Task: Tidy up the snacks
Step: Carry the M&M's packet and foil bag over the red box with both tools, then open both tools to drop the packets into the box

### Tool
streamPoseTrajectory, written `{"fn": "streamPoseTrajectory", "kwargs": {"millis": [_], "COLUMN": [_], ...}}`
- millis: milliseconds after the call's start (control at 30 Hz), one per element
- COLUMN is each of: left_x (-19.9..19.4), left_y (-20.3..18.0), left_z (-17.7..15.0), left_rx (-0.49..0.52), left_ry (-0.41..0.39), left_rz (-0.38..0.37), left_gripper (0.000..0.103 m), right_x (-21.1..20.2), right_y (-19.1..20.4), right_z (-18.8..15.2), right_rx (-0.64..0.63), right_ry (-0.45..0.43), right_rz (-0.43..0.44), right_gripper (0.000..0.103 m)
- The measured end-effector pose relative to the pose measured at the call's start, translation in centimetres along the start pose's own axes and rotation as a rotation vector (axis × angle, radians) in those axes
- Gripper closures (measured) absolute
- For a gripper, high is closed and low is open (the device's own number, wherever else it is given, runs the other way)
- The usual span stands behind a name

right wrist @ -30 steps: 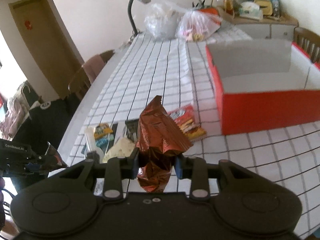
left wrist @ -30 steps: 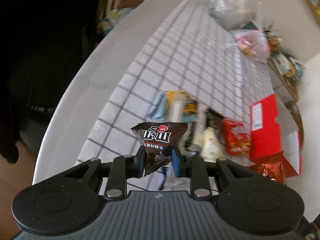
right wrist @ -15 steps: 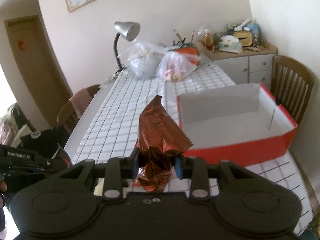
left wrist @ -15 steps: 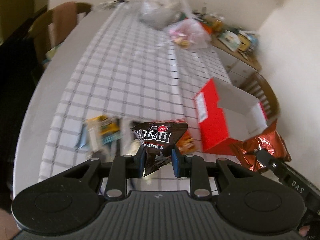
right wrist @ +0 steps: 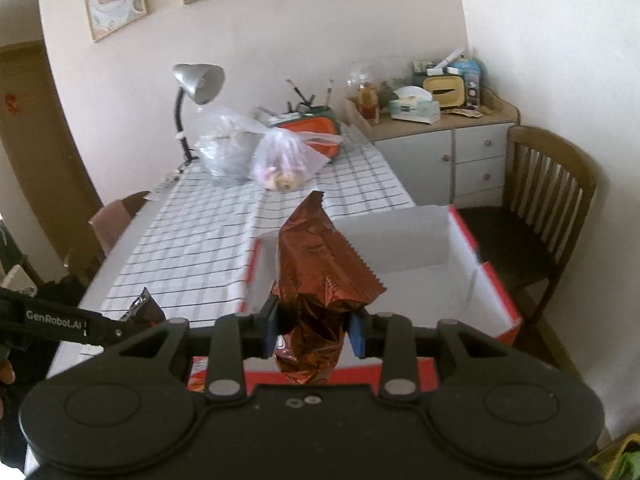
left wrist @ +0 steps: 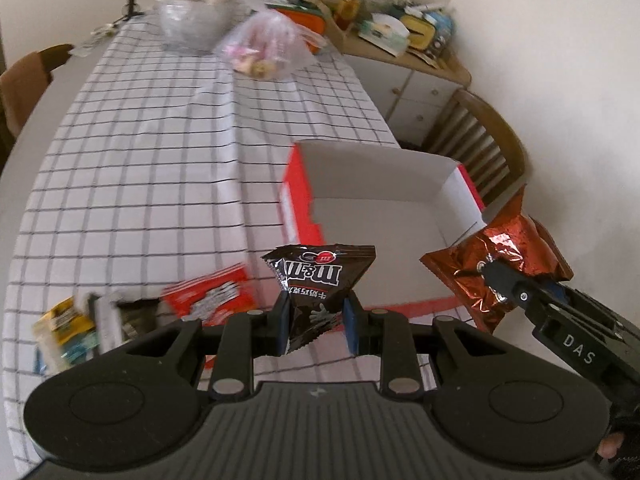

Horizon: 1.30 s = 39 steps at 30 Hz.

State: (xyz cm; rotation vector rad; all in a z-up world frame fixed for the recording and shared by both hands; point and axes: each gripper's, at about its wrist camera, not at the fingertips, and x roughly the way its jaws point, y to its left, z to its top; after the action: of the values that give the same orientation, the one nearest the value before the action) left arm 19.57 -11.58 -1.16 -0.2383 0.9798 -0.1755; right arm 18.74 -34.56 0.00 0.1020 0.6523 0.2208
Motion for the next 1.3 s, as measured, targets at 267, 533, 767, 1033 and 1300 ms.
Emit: {"fn": "streamPoseTrajectory", "kwargs": {"millis": [267,533,767,1033,1300], "left_x": [5.7,11.6,16.4,19.5,20.0], "left_y": [-6.0,-9.4,-9.5,-8.8,-9.1], "left_z": [3.0,5.0,5.6,4.9,4.0], "left_rx": [0.038,0.046,0.027,0.000,-0.004], "left_ry": [0.040,0.106,0.174,0.246,0.259], "left_rz": [0.045,0.110,0.172,0.202,0.190], "left_gripper": [0.077,0.077,0.077,0.077,0.076], "right_x": [4.2,9.0,12.1,12.7,12.4], "right_y": [-5.3,-8.5,-8.9,-10.1,-10.5], "right_z": [1.5,1.7,1.1,0.7,0.7], "right_rx": [-0.021,-0.060,-0.119,-0.119,-0.108], "right_ry": [0.089,0.204,0.294,0.335,0.333], "right_rz": [-0.003,0.025,0.060,0.101,0.129], "right_gripper": [0.070,0.071,0.077,0.075,0.068]}}
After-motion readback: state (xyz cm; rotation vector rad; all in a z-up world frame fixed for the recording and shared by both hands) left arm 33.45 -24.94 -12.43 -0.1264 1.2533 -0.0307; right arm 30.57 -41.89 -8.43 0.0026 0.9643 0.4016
